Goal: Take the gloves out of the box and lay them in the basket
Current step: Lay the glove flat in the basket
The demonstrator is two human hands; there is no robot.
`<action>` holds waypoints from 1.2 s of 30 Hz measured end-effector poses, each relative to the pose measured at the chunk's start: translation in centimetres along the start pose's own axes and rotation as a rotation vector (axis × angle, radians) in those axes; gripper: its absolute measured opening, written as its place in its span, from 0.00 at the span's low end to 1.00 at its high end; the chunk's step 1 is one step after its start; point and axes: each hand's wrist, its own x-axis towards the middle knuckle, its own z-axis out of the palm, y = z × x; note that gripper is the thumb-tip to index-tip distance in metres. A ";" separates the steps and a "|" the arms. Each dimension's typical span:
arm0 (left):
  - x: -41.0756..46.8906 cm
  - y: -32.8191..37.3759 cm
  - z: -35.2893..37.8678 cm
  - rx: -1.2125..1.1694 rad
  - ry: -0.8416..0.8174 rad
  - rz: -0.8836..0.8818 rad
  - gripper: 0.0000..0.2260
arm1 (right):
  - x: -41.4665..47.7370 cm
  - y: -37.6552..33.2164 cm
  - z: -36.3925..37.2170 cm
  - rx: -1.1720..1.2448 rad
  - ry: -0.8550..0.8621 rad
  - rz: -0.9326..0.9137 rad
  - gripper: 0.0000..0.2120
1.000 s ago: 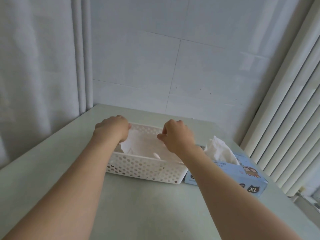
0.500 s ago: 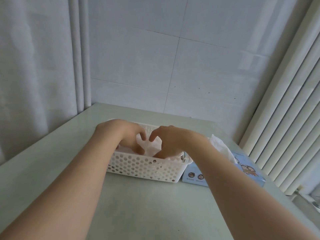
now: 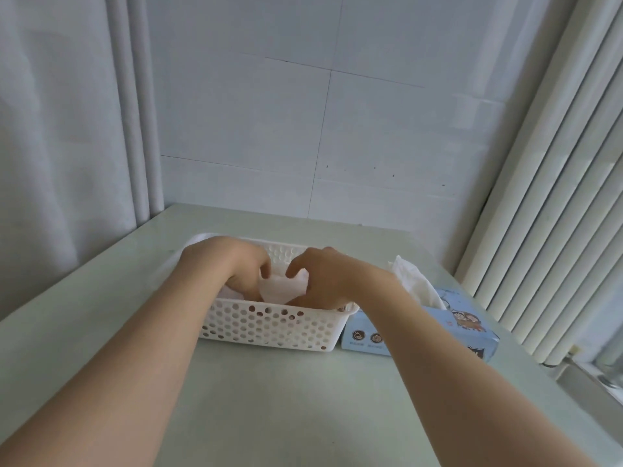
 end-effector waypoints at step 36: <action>-0.3 12.8 5.2 -0.089 0.383 0.573 0.15 | -7.5 11.8 4.3 0.448 1.227 0.106 0.09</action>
